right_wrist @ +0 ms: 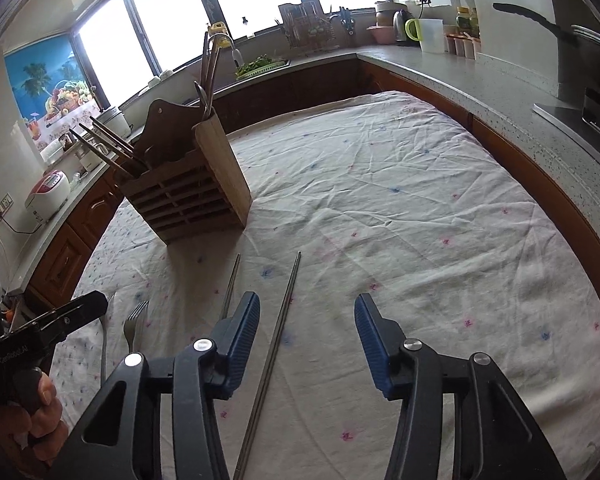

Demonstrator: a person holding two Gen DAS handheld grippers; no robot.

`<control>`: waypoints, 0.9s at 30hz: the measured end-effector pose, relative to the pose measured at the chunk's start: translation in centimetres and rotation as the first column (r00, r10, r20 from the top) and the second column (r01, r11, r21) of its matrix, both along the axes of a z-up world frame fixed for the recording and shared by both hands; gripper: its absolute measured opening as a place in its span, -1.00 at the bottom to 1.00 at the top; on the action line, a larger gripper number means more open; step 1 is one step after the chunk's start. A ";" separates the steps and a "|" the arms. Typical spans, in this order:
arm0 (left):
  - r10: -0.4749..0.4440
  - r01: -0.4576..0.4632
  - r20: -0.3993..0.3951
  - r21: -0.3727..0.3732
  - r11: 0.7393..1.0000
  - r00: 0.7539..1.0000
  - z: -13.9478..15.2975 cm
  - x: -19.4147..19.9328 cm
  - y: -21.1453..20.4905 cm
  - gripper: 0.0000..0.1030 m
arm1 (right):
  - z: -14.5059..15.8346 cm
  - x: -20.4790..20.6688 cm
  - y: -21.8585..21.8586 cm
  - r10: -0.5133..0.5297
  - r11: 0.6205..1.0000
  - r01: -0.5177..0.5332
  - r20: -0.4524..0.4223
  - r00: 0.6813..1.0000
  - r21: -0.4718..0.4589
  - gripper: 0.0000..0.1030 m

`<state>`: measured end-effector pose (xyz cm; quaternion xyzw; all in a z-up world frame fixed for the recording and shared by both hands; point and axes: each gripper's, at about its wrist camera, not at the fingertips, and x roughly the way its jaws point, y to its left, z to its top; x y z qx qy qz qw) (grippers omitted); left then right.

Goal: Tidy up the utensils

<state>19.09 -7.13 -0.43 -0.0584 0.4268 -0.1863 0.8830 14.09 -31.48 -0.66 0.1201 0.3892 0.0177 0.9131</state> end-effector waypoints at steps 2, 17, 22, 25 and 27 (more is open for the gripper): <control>-0.039 0.039 -0.015 0.010 0.999 0.999 -0.5 0.9 -1.4 0.37 | -0.4 0.9 -0.2 0.014 1.000 -0.013 -0.010 1.000 0.023 -0.21; -0.193 0.211 -0.123 0.150 0.966 0.973 -5.5 4.0 -6.5 -0.60 | -3.7 5.3 -0.2 0.058 0.996 -0.051 -0.097 0.994 0.068 -0.52; -0.147 0.164 -0.166 0.091 0.982 0.975 -5.6 4.7 -3.9 -0.60 | -5.0 6.8 0.8 0.088 0.995 -0.083 -0.127 0.988 0.049 -0.57; -0.128 0.143 -0.187 0.070 0.987 0.974 -5.8 5.7 -3.7 -0.59 | -5.7 8.0 1.5 0.103 0.995 -0.101 -0.144 0.984 0.020 -0.58; -0.122 0.138 -0.178 0.085 0.987 0.976 -5.8 6.2 -4.2 -0.59 | -5.7 8.7 2.1 0.107 0.993 -0.112 -0.140 0.984 -0.032 -0.62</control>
